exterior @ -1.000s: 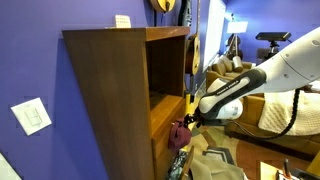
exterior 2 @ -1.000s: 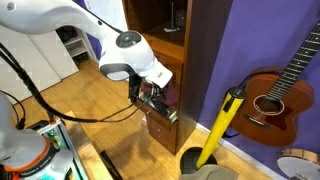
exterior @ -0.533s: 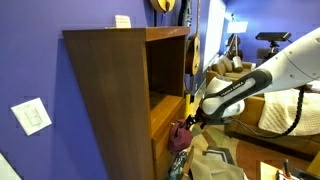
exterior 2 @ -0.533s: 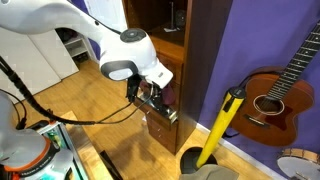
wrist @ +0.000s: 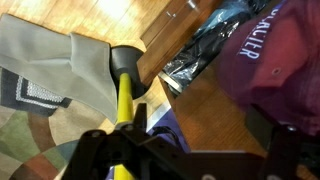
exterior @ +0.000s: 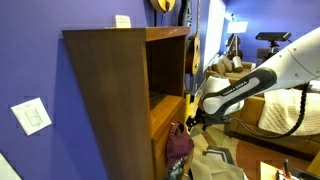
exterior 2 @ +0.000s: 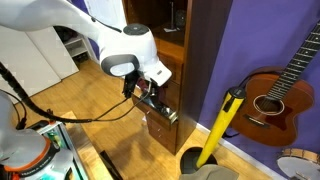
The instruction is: Hang the cap on the drawer handle
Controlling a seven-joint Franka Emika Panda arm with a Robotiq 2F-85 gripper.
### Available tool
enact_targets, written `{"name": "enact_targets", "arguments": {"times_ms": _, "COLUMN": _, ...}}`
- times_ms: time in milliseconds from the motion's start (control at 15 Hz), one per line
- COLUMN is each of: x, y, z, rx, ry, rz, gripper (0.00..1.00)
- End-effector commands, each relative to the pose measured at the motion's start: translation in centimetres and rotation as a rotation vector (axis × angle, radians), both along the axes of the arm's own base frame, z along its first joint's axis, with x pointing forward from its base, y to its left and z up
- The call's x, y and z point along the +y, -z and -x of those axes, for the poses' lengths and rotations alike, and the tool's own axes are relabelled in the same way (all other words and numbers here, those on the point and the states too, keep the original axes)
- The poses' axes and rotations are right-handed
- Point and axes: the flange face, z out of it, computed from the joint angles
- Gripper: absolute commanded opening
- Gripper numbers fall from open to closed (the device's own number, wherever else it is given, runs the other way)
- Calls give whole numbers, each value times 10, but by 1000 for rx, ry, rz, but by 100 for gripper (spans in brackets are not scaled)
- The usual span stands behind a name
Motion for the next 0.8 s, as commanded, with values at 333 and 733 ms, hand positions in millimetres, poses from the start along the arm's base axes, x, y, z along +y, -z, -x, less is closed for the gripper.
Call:
{"name": "enact_targets", "arguments": {"times_ms": 333, "x": -9, "y": -8, "z": 6, "rx": 66, "ry": 43, "rz": 29, "gripper": 100}}
{"name": "enact_targets", "arguments": {"times_ms": 733, "x": -38, "y": -23, "z": 15, "rx": 59, "ry": 95, "rz": 54, "gripper": 100}}
